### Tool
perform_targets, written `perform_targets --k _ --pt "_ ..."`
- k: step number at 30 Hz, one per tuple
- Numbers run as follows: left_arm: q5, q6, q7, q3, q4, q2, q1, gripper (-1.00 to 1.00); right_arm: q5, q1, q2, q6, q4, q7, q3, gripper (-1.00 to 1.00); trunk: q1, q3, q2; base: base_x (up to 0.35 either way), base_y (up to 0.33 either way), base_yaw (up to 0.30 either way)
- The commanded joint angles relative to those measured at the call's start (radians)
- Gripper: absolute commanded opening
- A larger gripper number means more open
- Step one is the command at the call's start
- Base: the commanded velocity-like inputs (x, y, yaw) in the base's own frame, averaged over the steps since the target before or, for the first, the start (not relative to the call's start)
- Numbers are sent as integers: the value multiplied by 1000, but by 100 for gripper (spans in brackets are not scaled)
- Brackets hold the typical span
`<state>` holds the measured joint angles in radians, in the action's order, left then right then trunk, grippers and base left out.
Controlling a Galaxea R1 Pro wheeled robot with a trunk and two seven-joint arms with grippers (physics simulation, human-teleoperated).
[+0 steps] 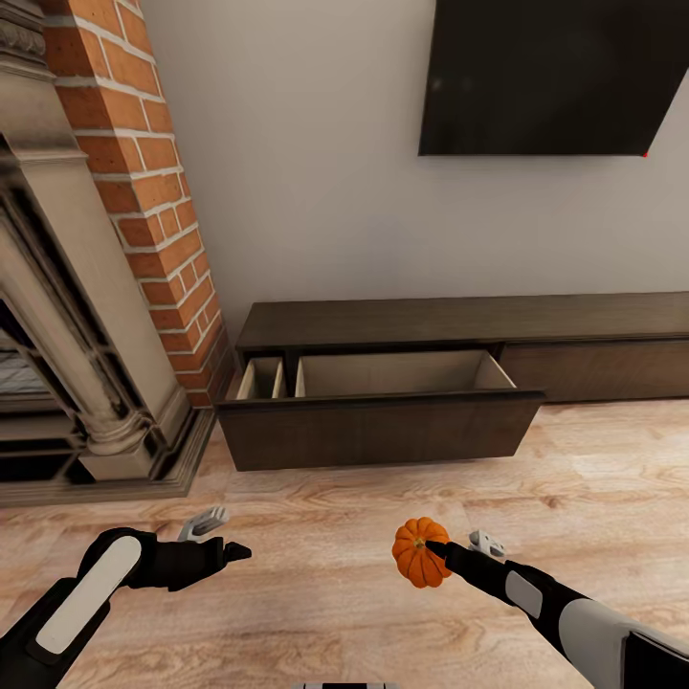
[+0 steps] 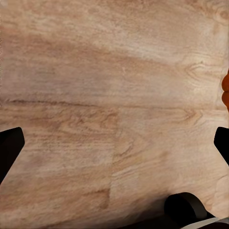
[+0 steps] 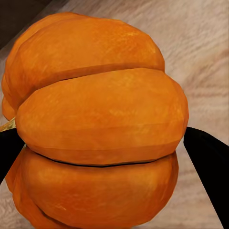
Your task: Place each of the two pumpkins and all three candles from the living room inside a cabinet in the living room (use any cabinet), then make sure every cabinet is closed, and position the cauldron so it is next to a table in the living room.
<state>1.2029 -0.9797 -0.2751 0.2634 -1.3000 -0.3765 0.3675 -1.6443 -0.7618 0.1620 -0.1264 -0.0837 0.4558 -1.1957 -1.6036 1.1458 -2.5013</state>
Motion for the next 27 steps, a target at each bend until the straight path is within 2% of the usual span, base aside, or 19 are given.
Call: perform_targets --k 1,10,27 --pt "10 0 -10 2 -1 -1 1 100 -11 -1 1 -5 -1 3 -5 -100 0 1 0 -71 19 0" --pt "10 0 -10 1 -1 -1 1 100 -11 -1 -1 -4 -1 3 -5 -100 0 1 0 -167 21 32" --pt "10 0 -10 2 -1 -1 1 100 -10 -1 -7 -4 -1 2 -6 -100 0 1 0 -12 0 277"
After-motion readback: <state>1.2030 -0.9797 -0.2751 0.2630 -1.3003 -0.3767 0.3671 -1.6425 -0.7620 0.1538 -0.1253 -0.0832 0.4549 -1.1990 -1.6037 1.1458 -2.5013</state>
